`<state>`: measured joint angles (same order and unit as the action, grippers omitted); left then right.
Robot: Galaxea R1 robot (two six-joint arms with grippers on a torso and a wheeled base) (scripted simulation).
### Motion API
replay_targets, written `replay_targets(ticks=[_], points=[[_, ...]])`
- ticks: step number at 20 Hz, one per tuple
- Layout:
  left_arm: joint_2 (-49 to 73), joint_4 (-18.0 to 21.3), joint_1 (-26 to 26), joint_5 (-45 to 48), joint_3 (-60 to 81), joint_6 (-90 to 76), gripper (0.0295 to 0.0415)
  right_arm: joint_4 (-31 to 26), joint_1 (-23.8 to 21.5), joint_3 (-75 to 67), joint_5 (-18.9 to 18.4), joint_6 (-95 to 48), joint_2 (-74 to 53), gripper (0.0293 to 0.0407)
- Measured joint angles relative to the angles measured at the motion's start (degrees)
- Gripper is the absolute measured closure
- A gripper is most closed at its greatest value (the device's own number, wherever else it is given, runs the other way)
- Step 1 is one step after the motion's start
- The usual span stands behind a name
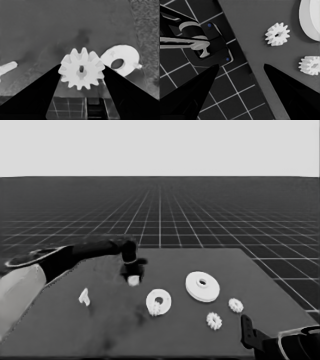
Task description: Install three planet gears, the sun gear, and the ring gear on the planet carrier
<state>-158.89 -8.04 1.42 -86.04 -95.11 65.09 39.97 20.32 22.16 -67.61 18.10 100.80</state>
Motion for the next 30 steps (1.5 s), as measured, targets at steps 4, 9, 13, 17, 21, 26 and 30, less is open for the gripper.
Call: replay_targets(ticks=[4, 9, 13, 17, 21, 26, 30], points=[[-13.08, -0.13, -0.15, -0.50, -8.37, 3.05, 0.0398, 0.00, 0.00, 0.00, 0.00, 0.00, 0.00, 0.0315], [-15.28, -3.22, -3.26, 0.94, -12.24, 1.79, 0.0398, 0.00, 0.00, 0.00, 0.00, 0.00, 0.00, 0.0315], [-16.75, -6.79, -7.86, 3.32, -16.55, -0.46, 0.0398, 0.00, 0.00, 0.00, 0.00, 0.00, 0.00, 0.0315], [-16.96, -7.19, -8.28, 3.66, -17.15, -0.76, 0.0398, 0.00, 0.00, 0.00, 0.00, 0.00, 0.00, 0.0315], [-16.98, -7.23, -8.34, 3.70, -17.22, -0.80, 0.0330, 0.00, 0.00, 0.00, 0.00, 0.00, 0.00, 0.0315], [-16.98, -7.24, -8.34, 3.71, -17.23, -0.80, 0.0326, 0.00, 0.00, 0.00, 0.00, 0.00, 0.00, 0.0315], [-15.09, -2.90, -3.21, 0.64, -11.65, 2.24, 0.0326, 0.00, 0.00, 0.00, 0.00, 0.00, 0.00, 0.0315]])
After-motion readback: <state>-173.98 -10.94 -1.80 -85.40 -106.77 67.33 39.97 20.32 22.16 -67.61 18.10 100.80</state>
